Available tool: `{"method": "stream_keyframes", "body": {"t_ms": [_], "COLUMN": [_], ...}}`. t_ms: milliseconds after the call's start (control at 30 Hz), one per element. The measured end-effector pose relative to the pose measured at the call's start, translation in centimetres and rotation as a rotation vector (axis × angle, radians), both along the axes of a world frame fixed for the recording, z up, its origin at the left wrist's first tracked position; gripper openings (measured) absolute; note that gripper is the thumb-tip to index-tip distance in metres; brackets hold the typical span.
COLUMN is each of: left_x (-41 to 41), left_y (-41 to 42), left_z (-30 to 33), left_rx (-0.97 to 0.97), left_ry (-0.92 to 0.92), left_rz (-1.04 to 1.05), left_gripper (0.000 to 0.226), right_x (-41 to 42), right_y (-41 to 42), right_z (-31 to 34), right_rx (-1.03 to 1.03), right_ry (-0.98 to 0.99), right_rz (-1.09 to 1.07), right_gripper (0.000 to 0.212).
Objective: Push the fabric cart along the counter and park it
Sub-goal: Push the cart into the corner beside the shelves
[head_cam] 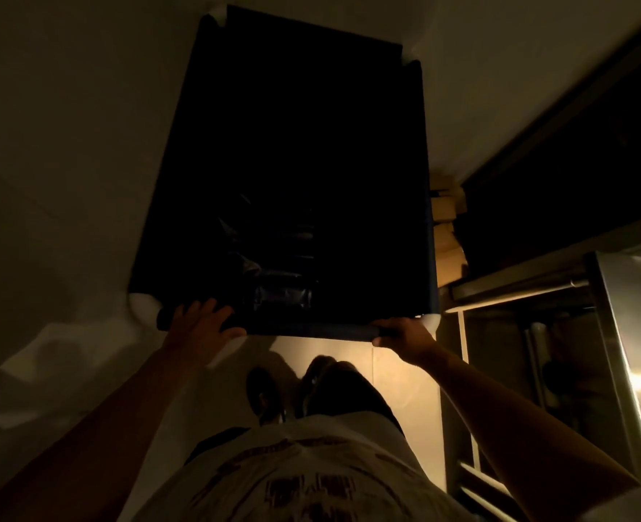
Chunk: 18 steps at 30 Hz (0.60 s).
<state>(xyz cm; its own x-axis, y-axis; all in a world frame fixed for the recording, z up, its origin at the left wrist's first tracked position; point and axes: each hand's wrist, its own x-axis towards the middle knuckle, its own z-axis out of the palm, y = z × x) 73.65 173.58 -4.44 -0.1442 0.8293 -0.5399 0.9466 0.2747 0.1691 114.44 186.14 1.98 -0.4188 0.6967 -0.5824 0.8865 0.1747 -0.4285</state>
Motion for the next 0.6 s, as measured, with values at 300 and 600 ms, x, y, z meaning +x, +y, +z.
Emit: {"method": "stream_keyframes", "body": {"t_ms": [300,600], "left_x": [-3.0,-2.8], "left_y": [2.0,1.2], "left_z": [-0.4,-0.9], "left_rx": [-0.067,0.128], "left_ry": [-0.116,-0.056], "left_rz": [-0.122,-0.142], "left_gripper": [0.100,0.119], "right_x": [0.0,0.2], "right_y": [0.4,0.6], "right_z": [-0.1,-0.8], "right_rx": [-0.052,-0.024], "right_ry": [0.026,0.045], "right_rz": [-0.045,-0.010], "right_gripper": [0.039,0.039]}}
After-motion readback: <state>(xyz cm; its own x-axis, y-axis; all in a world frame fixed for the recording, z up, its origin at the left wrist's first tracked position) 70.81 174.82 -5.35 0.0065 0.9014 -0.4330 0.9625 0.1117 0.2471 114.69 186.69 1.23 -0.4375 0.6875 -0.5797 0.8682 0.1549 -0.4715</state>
